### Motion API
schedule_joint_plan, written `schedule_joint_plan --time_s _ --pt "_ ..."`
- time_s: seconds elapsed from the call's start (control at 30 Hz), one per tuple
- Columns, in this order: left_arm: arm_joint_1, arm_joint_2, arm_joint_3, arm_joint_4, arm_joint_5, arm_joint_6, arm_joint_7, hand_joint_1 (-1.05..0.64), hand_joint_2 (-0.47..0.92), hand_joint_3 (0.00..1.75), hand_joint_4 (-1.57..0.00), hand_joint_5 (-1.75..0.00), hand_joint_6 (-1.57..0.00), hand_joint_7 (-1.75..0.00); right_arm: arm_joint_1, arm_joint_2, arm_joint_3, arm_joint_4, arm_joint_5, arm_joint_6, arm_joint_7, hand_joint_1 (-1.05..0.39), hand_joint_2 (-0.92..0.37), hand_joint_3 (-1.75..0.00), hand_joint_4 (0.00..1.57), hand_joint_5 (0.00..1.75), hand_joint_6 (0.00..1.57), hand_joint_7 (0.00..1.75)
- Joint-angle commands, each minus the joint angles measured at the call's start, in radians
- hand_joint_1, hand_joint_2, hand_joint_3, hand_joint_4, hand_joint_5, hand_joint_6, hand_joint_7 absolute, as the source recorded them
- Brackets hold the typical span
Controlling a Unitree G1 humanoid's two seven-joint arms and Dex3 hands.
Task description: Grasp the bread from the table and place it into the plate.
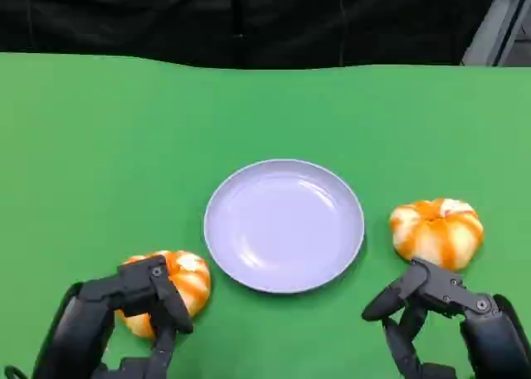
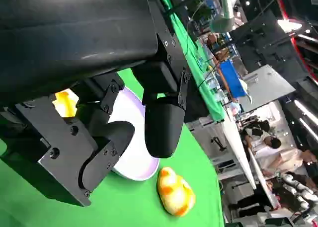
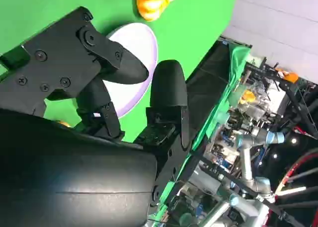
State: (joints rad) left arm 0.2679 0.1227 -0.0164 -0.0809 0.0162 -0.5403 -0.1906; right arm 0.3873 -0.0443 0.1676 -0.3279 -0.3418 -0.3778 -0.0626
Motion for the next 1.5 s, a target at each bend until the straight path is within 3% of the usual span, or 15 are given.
schedule_joint_plan --time_s 0.03,0.77,1.13,1.17,1.2,1.27,1.3,1.33,1.4,1.5 --pt "-0.004 0.012 0.011 0.008 -0.001 -0.007 0.006 0.0 0.26 1.55 -0.89 -1.62 -0.86 -1.44 -0.002 -0.011 -0.004 0.003 0.005 0.003 0.0 -0.16 -0.46 -1.16 0.77 1.65 0.71 1.23" --pt "-0.018 0.014 0.016 0.032 0.024 -0.034 0.009 0.01 0.23 1.59 -0.91 -1.6 -0.86 -1.43 -0.01 -0.009 0.0 0.01 0.012 0.009 0.006 -0.14 -0.45 -1.17 0.77 1.64 0.71 1.24" --pt "-0.039 0.021 0.043 0.085 0.126 -0.12 0.08 0.03 0.23 1.56 -0.9 -1.55 -0.88 -1.4 -0.005 -0.007 0.006 0.012 -0.003 0.004 -0.001 -0.14 -0.45 -1.17 0.77 1.64 0.71 1.24" --pt "-0.048 0.025 0.053 0.1 0.162 -0.148 0.104 0.0 0.4 1.21 -0.78 -1.27 -0.83 -1.06 -0.003 -0.006 0.008 0.011 -0.005 0.003 -0.003 -0.14 -0.45 -1.17 0.77 1.64 0.71 1.24" --pt "-0.051 0.036 0.066 0.099 0.227 -0.159 0.137 -0.02 0.5 0.99 -0.7 -1.1 -0.82 -0.79 0.0 -0.003 0.01 0.008 -0.009 0.004 -0.005 -0.15 -0.44 -1.17 0.78 1.64 0.72 1.24" --pt "-0.053 0.046 0.077 0.097 0.302 -0.164 0.176 -0.06 0.59 0.73 -0.61 -0.83 -0.79 -0.41 0.003 -0.001 0.013 0.004 -0.012 0.006 -0.008 -0.15 -0.44 -1.17 0.78 1.64 0.72 1.23" --pt "-0.049 0.074 0.081 0.076 0.398 -0.13 0.193 -0.07 0.61 0.67 -0.6 -0.78 -0.8 -0.32 0.006 0.004 0.018 0.0 -0.019 0.006 -0.011 -0.15 -0.44 -1.17 0.78 1.64 0.72 1.23" --pt "-0.046 0.095 0.081 0.057 0.471 -0.095 0.201 -0.26 0.74 0.36 -0.4 -0.62 -0.58 -0.14 0.008 0.007 0.022 -0.002 -0.023 0.008 -0.013 -0.14 -0.43 -1.19 0.78 1.63 0.72 1.24" --pt "-0.044 0.122 0.071 0.018 0.583 -0.02 0.203 -0.39 0.84 0.13 -0.27 -0.52 -0.43 -0.04 0.01 0.013 0.028 -0.004 -0.025 0.011 -0.017 -0.15 -0.42 -1.21 0.78 1.62 0.72 1.24" --pt "-0.041 0.132 0.05 -0.019 0.637 0.049 0.204 -0.5 0.9 0.04 -0.17 -0.47 -0.3 0.0 0.011 0.015 0.031 -0.005 -0.024 0.014 -0.02 -0.15 -0.42 -1.22 0.79 1.63 0.72 1.24"
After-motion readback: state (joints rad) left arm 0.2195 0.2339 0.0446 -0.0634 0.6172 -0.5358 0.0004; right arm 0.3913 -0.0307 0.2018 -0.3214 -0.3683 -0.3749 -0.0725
